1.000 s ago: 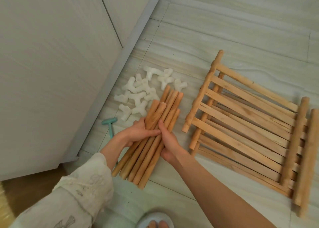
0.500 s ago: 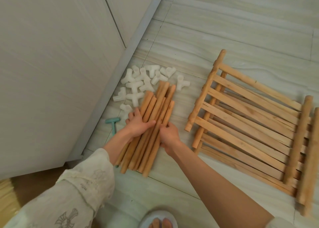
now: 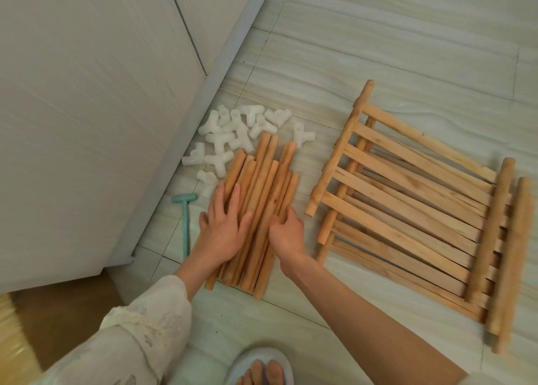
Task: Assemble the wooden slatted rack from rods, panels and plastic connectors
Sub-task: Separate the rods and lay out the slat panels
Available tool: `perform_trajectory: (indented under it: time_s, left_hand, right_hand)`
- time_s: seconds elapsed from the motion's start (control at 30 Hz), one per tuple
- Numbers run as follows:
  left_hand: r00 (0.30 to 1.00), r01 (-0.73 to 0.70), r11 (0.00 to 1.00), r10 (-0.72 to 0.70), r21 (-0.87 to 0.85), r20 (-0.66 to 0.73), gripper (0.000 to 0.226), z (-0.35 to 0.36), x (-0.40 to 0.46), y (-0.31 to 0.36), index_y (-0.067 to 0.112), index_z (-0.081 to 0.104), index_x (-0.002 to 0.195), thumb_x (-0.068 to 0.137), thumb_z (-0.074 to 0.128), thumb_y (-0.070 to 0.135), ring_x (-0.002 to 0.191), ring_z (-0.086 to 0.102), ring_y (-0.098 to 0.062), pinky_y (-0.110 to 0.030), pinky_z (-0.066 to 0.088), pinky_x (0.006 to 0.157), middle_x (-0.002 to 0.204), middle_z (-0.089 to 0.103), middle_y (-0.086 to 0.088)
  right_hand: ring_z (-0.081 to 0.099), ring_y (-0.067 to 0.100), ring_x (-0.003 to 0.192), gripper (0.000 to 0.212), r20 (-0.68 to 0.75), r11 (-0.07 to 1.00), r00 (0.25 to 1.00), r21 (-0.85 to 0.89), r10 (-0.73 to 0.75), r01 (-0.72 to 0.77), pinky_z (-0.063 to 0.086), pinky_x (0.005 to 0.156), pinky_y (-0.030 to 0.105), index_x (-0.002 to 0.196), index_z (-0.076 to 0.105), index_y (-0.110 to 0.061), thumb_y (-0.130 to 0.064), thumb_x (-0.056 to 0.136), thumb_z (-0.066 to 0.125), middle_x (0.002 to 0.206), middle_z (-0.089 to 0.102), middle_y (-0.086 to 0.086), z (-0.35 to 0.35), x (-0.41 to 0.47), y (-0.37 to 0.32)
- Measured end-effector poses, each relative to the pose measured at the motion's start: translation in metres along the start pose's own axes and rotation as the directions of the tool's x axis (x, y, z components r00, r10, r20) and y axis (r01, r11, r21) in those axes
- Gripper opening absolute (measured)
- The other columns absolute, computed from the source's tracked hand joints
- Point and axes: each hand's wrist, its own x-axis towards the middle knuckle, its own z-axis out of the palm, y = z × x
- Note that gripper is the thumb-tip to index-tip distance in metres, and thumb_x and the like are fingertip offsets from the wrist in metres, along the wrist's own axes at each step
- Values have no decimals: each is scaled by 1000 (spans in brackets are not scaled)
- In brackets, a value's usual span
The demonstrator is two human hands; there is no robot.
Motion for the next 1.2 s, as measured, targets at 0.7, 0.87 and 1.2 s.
perform_trajectory:
  time_s: [0.7,0.87,1.2]
  left_hand:
    - [961,-274,956,271,-107,-49,57,-1,-13,106,18,13,150,99,27,41,144,11,-23,-37,13,115,156,11,-9]
    - [996,63,814,-15,-577,89,67,17,-22,179,22,-2,151,100,40,19,142,13,-19,-30,17,111,157,7,-4]
    - [998,53,942,-44,-332,35,55,28,47,206,25,11,151,101,30,12,127,43,-31,-39,36,102,143,43,-9]
  right_hand:
    - [50,22,120,35,236,698,955,-654,-178,292,37,96,27,131,51,-13,-26,100,40,132,54,5,-158,-48,3]
    - [18,26,142,62,72,431,980,-891,-184,146,30,111,42,150,12,-22,-34,98,44,158,9,5,-250,-49,69]
    - [44,42,128,103,-24,213,938,-976,-345,53,43,87,65,142,29,-17,-44,59,84,144,42,17,-285,15,128]
